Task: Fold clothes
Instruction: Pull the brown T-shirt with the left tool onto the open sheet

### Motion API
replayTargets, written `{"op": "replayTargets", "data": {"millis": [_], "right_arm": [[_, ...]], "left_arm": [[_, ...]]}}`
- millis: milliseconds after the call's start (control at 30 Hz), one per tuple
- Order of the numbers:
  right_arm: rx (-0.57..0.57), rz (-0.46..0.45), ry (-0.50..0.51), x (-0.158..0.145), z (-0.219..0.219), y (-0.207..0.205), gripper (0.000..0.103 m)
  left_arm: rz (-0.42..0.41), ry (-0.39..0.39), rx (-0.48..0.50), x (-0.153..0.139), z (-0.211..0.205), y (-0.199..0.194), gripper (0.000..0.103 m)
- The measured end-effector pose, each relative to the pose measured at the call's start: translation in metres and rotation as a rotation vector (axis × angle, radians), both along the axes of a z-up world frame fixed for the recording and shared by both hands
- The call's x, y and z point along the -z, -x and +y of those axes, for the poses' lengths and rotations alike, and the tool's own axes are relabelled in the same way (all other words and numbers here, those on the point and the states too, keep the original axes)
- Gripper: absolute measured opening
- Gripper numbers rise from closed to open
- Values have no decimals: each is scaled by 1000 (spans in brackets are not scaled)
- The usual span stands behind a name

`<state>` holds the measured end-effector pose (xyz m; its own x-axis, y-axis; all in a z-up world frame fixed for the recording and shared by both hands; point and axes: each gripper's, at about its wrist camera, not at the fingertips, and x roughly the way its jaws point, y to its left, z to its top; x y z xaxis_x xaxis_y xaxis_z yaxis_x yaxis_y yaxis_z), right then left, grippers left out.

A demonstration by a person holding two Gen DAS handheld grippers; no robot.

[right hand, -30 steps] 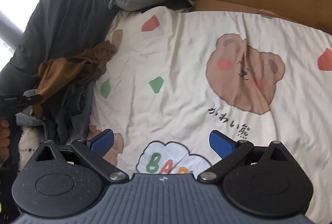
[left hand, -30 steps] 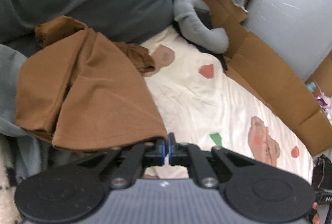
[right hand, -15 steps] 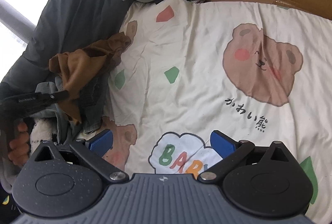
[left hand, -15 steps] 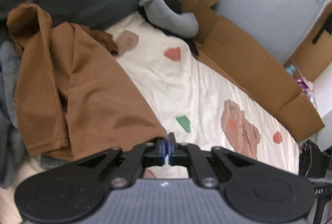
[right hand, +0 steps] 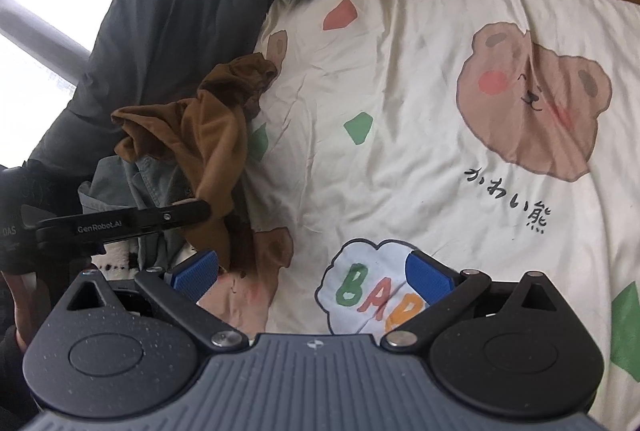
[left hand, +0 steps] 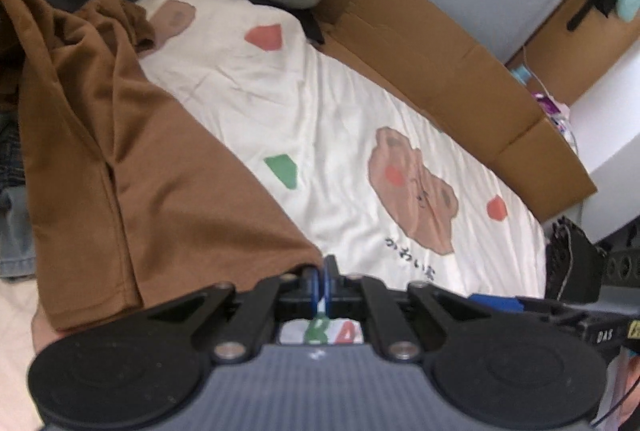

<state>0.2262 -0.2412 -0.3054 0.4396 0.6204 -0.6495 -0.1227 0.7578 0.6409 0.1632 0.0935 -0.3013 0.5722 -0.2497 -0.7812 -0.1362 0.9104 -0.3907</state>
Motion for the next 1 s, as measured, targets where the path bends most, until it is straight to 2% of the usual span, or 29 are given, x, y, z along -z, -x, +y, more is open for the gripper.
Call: {"op": "replayTargets", "data": {"millis": [233,467,633,767,900,1000], "right_arm": [[-11,-20,20,1,2,2,103],[-26,-45,17,-4,5,4,103],[3,-82,56,-8,6,8,103],[2,-75,20,-5,10,7,103],[-20,-99,30,-9,22,8,103],[-53,-95,-10,-11,35,7,103]], "left_arm": [[-15,58,14,-14,-14,-7,2],[-44,126,81,-35,-39,-15,2],[-53,163,85,-46,-44,-15,2],[-37,185,65,-46,-43,-16,2],[-33,212,57,-50,-42,-17,2],[-43,238,65,-56,-44,-18,2]]}}
